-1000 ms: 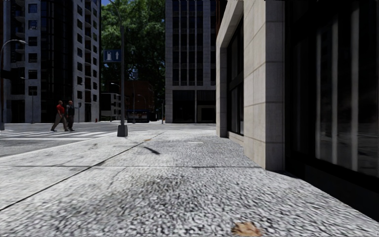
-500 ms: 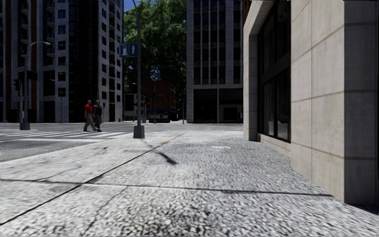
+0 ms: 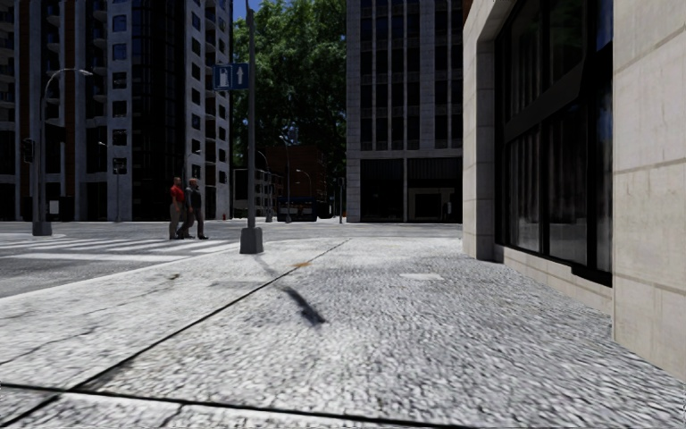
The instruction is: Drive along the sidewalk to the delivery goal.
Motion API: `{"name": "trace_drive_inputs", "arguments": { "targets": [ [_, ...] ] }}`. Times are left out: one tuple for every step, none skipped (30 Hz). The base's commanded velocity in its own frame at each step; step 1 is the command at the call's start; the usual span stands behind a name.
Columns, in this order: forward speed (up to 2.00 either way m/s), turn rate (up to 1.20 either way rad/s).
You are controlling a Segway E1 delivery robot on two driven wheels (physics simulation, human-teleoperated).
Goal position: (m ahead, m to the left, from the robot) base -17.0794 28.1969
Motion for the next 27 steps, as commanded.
{"name": "trace_drive_inputs", "arguments": {
  "targets": [
    [1.50,0.00],
    [1.50,0.00],
    [1.50,0.00],
    [1.50,0.00],
    [1.50,0.00],
    [1.50,0.00],
    [1.50,0.00],
    [1.50,0.00],
    [1.50,0.00],
    [1.50,0.00],
    [1.47,0.00],
    [1.36,0.00],
    [1.28,0.00],
    [1.22,0.00],
    [1.19,0.00],
    [1.17,0.00],
    [1.17,0.00],
    [1.03,0.00],
    [1.03,0.00],
    [0.98,0.00],
    [0.96,0.00],
    [0.95,0.00],
    [0.94,0.00],
    [0.93,0.00],
    [0.93,0.00],
    [0.92,0.00],
    [0.92,0.00]
  ]
}}
